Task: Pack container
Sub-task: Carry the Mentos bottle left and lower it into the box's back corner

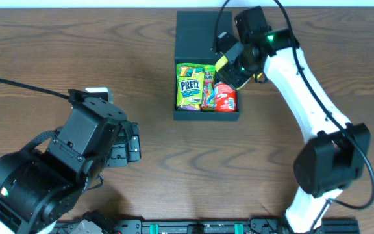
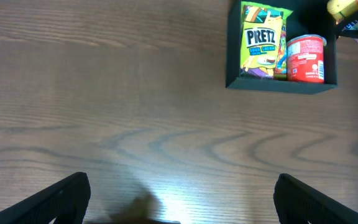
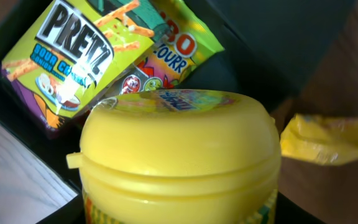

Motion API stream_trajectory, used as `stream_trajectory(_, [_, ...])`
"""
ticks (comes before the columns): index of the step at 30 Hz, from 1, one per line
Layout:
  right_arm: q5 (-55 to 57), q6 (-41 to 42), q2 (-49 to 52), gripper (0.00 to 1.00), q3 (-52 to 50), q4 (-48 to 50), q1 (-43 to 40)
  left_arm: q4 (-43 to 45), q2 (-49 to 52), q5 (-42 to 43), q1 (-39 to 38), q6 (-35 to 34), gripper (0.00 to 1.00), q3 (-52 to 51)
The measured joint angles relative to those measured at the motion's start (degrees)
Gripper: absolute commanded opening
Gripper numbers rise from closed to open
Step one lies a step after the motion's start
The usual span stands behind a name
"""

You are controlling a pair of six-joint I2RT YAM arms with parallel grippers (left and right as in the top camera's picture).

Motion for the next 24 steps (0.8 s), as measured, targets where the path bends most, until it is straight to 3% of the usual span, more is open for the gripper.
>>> stream_trajectory(3, [0.0,-4.9,3.0,0.56,2.7,-0.8,0.0,0.0,0.0,0.0,0.0,0.0,0.95,0.0])
stream_trajectory(12, [-0.2,-17.3,6.4,0.55,3.2,-2.5,0.0,0.0,0.0,0.0,0.0,0.0,0.95,0.0])
stream_trajectory(24, [-1.9,-28.6,8.7,0.55,3.5,2.5,-0.2,0.0,0.0,0.0,0.0,0.0,0.95,0.0])
